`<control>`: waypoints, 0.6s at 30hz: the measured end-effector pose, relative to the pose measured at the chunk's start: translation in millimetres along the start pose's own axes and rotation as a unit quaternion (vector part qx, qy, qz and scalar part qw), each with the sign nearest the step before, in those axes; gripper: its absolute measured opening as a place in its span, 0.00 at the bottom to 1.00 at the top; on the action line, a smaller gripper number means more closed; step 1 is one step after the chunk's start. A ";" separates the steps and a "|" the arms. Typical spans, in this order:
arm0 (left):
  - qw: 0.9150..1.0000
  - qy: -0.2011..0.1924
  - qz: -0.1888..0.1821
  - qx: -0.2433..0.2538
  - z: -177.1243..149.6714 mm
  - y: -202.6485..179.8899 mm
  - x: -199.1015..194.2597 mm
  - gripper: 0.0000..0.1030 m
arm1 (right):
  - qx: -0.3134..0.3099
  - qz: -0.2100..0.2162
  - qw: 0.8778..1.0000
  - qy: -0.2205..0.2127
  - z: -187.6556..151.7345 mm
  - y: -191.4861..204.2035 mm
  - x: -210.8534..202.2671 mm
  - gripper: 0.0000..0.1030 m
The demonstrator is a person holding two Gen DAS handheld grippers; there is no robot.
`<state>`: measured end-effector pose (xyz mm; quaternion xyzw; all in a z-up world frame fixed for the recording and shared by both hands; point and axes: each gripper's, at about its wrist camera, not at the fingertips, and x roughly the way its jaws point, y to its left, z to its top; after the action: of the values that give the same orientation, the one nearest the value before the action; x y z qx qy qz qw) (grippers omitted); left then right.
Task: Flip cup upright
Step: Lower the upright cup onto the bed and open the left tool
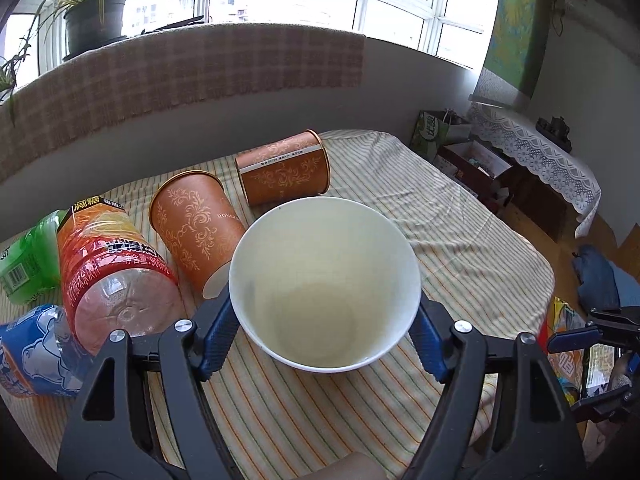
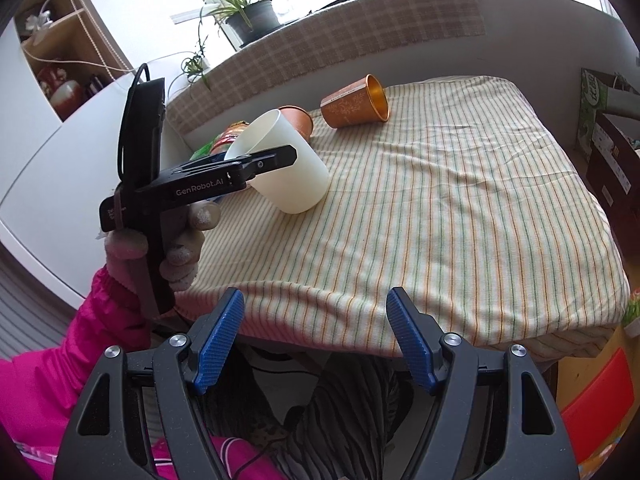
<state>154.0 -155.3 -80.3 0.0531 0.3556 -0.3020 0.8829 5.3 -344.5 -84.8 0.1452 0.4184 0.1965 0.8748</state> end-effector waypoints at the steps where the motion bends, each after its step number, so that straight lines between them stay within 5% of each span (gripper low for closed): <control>1: 1.000 0.000 0.001 0.001 0.1 -0.6 0.3 0.75 | 0.000 -0.001 1.000 -0.001 0.2 0.2 -0.9 0.71; 9: 1.000 0.010 -0.018 -0.014 0.6 2.0 -0.2 0.86 | 0.003 -0.004 1.000 -0.008 1.5 0.4 -3.8 0.71; 18: 0.999 0.018 -0.018 -0.027 -9.3 5.4 -11.9 0.86 | -0.004 -0.017 1.000 -0.022 4.6 5.5 -6.2 0.71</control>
<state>144.8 -142.2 -80.0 0.0280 0.3804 -0.3067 0.8720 4.2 -343.0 -75.6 0.1386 0.4006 0.1802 0.8876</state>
